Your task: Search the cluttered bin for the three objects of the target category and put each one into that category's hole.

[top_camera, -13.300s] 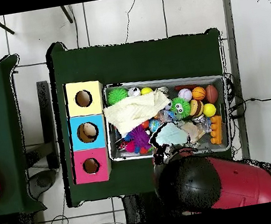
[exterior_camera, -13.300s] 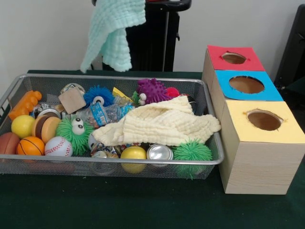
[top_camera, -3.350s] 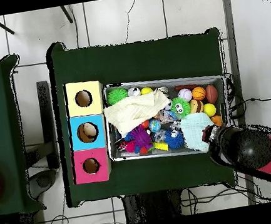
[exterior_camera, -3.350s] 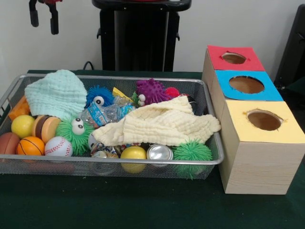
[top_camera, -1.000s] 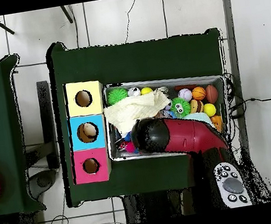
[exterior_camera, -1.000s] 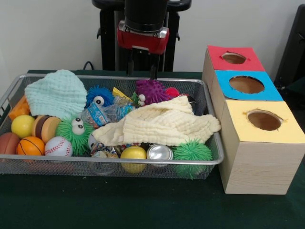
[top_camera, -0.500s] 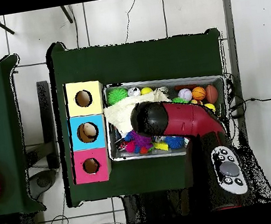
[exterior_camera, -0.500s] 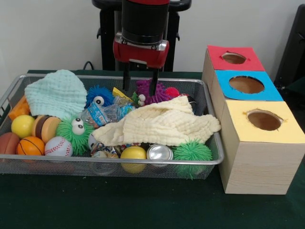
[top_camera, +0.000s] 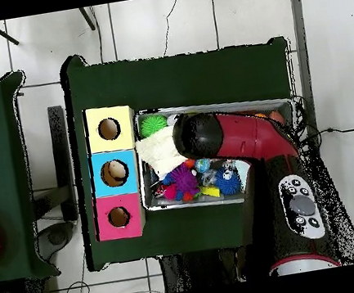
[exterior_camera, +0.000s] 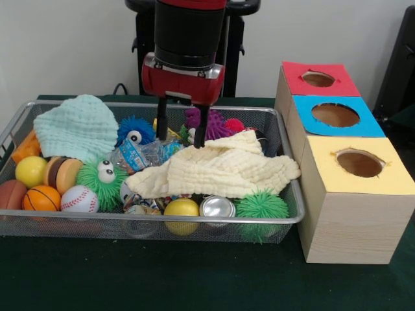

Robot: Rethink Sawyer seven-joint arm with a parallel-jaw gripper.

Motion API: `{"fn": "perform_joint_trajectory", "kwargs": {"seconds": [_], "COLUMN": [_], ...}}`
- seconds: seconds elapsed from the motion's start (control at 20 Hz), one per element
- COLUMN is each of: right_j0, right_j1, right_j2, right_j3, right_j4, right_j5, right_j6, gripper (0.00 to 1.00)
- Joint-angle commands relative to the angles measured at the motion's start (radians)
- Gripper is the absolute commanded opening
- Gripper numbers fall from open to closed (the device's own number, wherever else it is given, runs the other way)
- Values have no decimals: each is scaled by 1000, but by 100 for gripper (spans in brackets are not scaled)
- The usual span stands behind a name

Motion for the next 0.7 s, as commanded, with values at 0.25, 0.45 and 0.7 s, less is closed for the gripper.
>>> {"fn": "perform_joint_trajectory", "kwargs": {"seconds": [0.25,0.45,0.7], "right_j0": [18,32,52], "right_j1": [100,131,210], "right_j2": [20,11,0], "right_j3": [-138,-146,-174], "right_j4": [33,21,10], "right_j5": [97,65,-36], "right_j6": [147,154,176], "gripper": [100,100,100]}}
